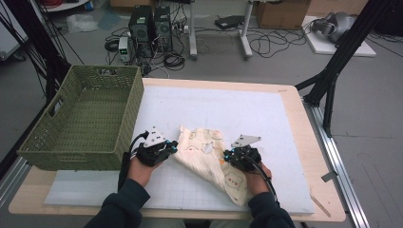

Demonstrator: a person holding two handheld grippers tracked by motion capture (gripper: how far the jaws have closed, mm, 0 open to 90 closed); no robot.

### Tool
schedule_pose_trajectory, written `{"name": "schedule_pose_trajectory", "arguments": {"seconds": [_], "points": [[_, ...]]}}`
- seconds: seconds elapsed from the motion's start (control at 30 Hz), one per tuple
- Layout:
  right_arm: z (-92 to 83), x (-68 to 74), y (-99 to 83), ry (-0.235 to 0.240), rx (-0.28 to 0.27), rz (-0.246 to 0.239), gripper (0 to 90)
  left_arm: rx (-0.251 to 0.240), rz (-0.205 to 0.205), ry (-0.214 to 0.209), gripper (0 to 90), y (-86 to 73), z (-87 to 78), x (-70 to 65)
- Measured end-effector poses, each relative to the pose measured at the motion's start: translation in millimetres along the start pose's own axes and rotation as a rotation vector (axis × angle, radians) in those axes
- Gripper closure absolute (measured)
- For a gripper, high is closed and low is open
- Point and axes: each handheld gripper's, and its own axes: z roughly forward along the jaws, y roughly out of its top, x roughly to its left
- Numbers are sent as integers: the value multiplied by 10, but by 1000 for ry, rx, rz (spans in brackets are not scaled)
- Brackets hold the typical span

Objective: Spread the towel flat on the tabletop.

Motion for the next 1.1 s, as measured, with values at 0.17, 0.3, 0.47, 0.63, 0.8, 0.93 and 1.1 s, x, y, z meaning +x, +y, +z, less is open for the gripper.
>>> {"name": "schedule_pose_trajectory", "arguments": {"seconds": [0.17, 0.3, 0.47, 0.63, 0.8, 0.93, 1.1], "points": [[-251, -29, -37, -56, -16, -25, 866, 29, -20, -36, 861, -100, -26, -49], [-340, 46, -105, 1, 0, -57, 849, 103, -16, -49, 804, -136, 38, -83], [-391, 82, -225, 30, -36, -31, 710, 39, -104, -27, 501, 9, 89, 44], [-563, -27, -232, -26, -147, 19, 638, 4, -71, 1, 475, 260, 212, 178], [-639, -164, -287, -92, -169, 53, 631, 54, -65, 3, 465, 353, 447, 254], [-670, -226, -329, -117, -168, 65, 618, 144, -52, 4, 459, 272, 647, 239], [-674, -254, -357, -120, -165, 74, 608, 180, -15, -24, 493, 243, 719, 189]]}}
